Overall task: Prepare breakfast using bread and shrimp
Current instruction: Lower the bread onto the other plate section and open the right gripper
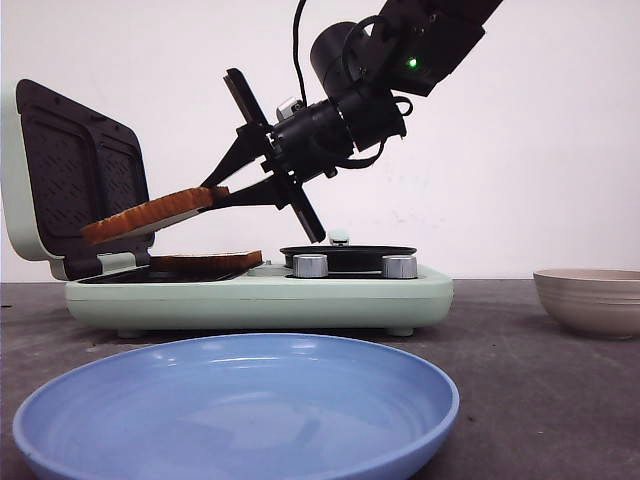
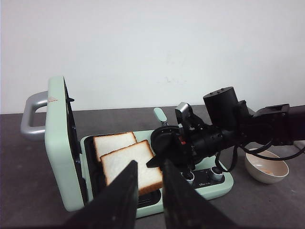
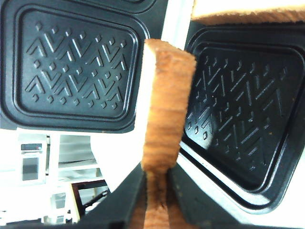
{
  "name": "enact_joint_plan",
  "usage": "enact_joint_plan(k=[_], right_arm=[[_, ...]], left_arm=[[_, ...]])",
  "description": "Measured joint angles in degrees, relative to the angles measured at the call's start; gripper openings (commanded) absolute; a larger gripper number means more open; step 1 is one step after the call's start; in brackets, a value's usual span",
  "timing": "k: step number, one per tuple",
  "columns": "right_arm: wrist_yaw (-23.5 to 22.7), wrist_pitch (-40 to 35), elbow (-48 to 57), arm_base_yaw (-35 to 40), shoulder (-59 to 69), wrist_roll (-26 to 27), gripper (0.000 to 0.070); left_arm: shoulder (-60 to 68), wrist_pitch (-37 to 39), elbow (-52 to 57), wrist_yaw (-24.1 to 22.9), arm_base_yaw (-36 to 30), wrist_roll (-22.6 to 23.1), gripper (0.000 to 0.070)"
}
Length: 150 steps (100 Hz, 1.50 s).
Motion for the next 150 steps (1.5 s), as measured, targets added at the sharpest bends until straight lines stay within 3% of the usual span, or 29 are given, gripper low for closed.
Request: enact_joint_plan(k=[37,42,52,58,82,101,128,133,140,150], right_arm=[[0.70,-0.11,0.09,-0.02,0.83,0.83,0.0004],[0.72,-0.13,0.09,0.00,0.83,0.83,0.0070],[0.72,-0.11,0.11,-0.02,0.83,1.36,0.0327],[0.72,-0.09,0.11,-0.02,0.83,1.84,0.0378],[-1.51,-0.72,0.26,-0.15,0.83,3.32,0.0377],[-3.17,-8.22,6.25,-1.79,0.87,2.84,0.0377],[3.21,-26.49,19.69,-7.54,0.87,-7.43,0.0373],[3.28,-28.74,20.96,-8.52,0.87,-9.88,0.0284],[3.06,-31.30,21.88,-9.25,0.72,-13.73,0.0000],[6.95,-36.79,21.88,-9.31,-0.66,-21.24,0.0005]], left_arm=[[0.00,-0.17,0.00,0.02,0.00,0.00,0.0010],[0.00,-0.17,0.00,0.02,0.00,-0.02,0.0010],[0.00,-0.24,0.00,0.02,0.00,-0.02,0.0010],[0.00,-0.31,0.00,0.02,0.00,-0.02,0.0010],[0.00,-0.31,0.00,0.13,0.00,-0.02,0.0010],[0.00,-0.28,0.00,0.13,0.00,-0.02,0.0010],[0.00,-0.24,0.00,0.13,0.00,-0.02,0.0010],[0.00,0.00,0.00,0.13,0.00,-0.02,0.0010],[0.00,0.66,0.00,0.13,0.00,-0.02,0.0010],[0.00,1.40,0.00,-0.61,0.00,0.00,0.0010]])
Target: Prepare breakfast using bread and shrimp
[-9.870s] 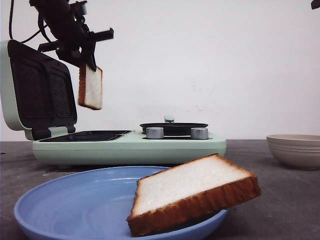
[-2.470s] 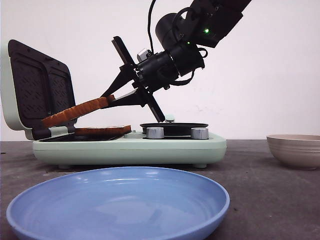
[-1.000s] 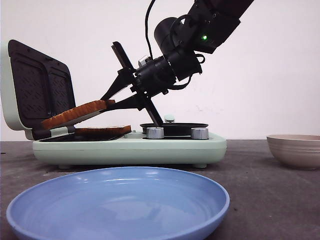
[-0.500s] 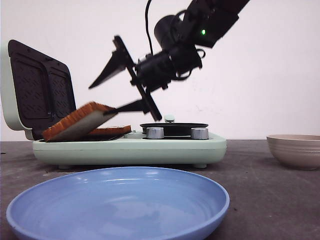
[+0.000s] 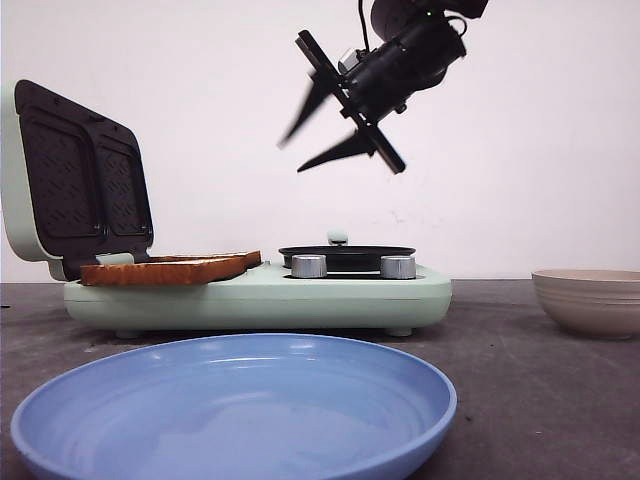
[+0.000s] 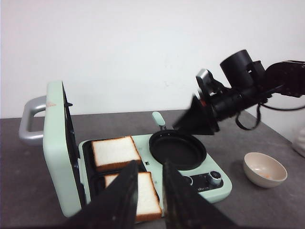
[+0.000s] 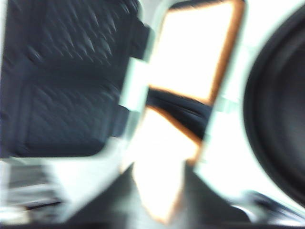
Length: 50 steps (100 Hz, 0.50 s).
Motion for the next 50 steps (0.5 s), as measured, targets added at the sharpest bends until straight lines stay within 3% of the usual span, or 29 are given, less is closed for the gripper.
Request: enact_joint_plan(k=[10,20,37,50], right_arm=[[10.23,-3.45,-0.48,0.74,-3.98,-6.99,0.0006],[18.14,1.57,-2.73,1.77,-10.80,-11.85,0.0006],[22.75,20.74,-14.12,4.13,-25.68,-18.64,0.0006],[23.08,33.27,-28.22,5.31,-37.46,-23.32,0.0005]], left_arm=[[0.02,0.42,0.00,-4.42,0.00,0.00,0.0010],[0.04,0.39,0.00,-10.32,0.00,0.00,0.0010],[0.72,0.39,0.00,-11.65,0.00,0.00,0.0010],[1.55,0.37,0.00,-11.65,0.00,0.00,0.0010]])
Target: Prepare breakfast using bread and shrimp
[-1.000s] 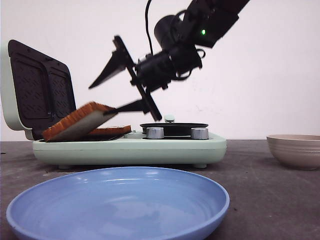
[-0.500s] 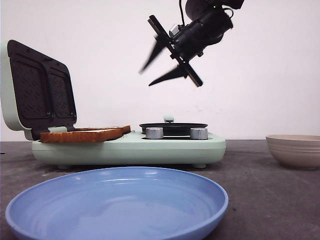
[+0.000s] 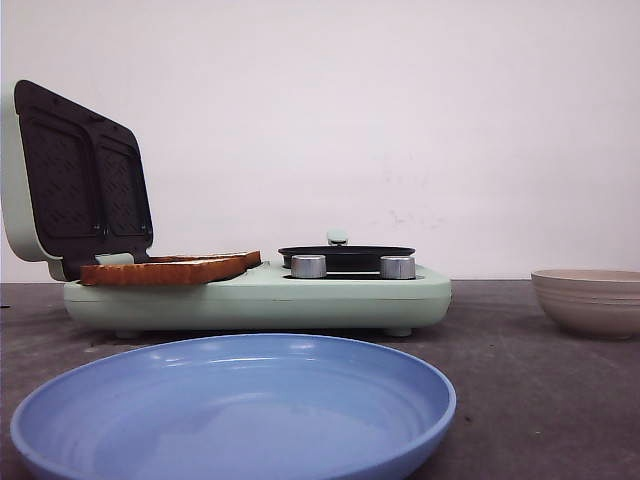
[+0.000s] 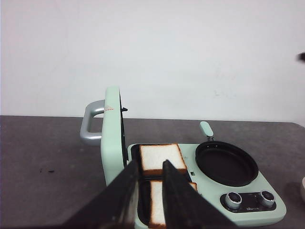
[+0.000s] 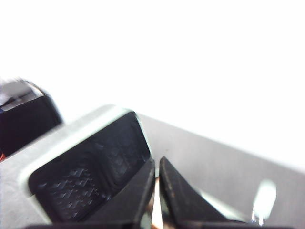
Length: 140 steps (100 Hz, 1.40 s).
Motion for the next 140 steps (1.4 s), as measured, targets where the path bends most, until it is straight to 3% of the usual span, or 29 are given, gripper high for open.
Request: enact_joint_plan(k=[17,36,54,79,93,104,126,133,140], right_arm=[[0.04,8.13,-21.40,-0.83,-14.69,-2.67,0.0005],[0.04,8.24,-38.10,-2.54,-26.80,-2.19,0.0005],[-0.15,8.57,-41.88,-2.49,-33.90,-1.88,0.0005],[-1.92,8.94,-41.88,-2.49,-35.69,-1.88,0.0006],[-5.11,8.92,-41.88,-2.49,-35.69,-1.77,0.0005],[-7.10,8.66,-41.88,-2.49,-35.69,-1.25,0.0005],[-7.69,6.88,-41.88,-2.49,-35.69,-0.35,0.0005],[-7.72,6.78,-41.88,-2.49,-35.69,-0.33,0.0005],[-7.72,6.49,-41.88,-2.49,-35.69,-0.22,0.0005]], left_arm=[[1.14,0.15,0.00,-1.66,0.00,0.00,0.0010],[4.59,3.93,0.00,-2.45,0.02,0.00,0.0009],[10.93,12.61,0.00,-4.37,2.03,0.22,0.0009],[22.32,20.06,6.58,-5.03,13.51,0.63,0.0009],[29.44,20.48,13.38,-0.37,22.32,0.37,0.0009],[36.76,19.19,19.08,6.12,29.20,-0.04,0.0010],[54.73,2.99,35.41,23.54,38.38,-3.48,0.0045],[60.65,-3.96,41.44,28.59,39.54,-4.00,0.0130],[66.18,-10.82,46.60,32.65,40.24,-4.35,0.0260]])
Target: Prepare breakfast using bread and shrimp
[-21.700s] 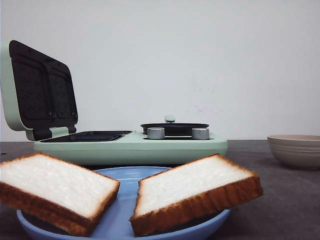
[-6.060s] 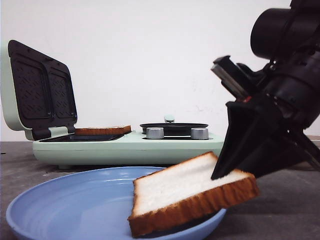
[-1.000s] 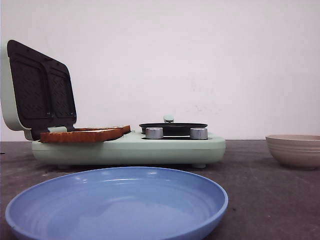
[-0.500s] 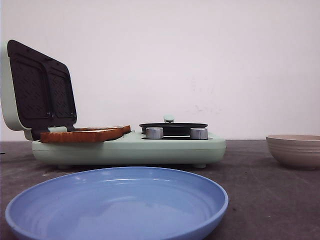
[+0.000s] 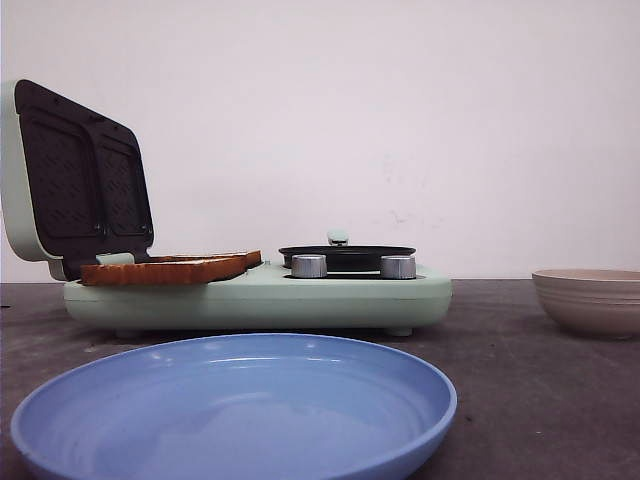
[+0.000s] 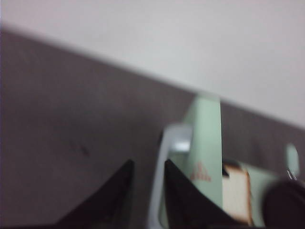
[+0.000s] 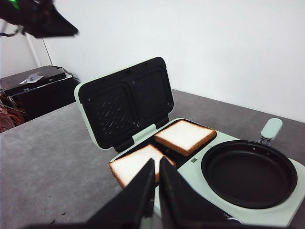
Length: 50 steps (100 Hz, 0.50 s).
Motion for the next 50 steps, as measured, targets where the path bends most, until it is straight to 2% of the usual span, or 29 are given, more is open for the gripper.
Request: enact_joint_plan(k=[8,14,35,50], right_arm=[[0.02,-0.52,0.00,0.00,0.00,0.07,0.0005],[0.02,-0.63,0.00,0.00,0.00,0.09,0.0005],[0.04,-1.64,0.00,0.00,0.00,1.31,0.0006],[0.07,-2.56,0.00,0.00,0.00,1.81,0.0005]], left_arm=[[5.51,-6.34,4.35,4.28,0.63,0.00,0.0396],[8.83,-9.49,6.27,6.38,0.87,0.15,0.0451],[13.90,-11.74,6.71,7.37,1.16,4.09,0.0452],[16.59,-10.10,6.80,13.27,2.49,4.48,0.0413]])
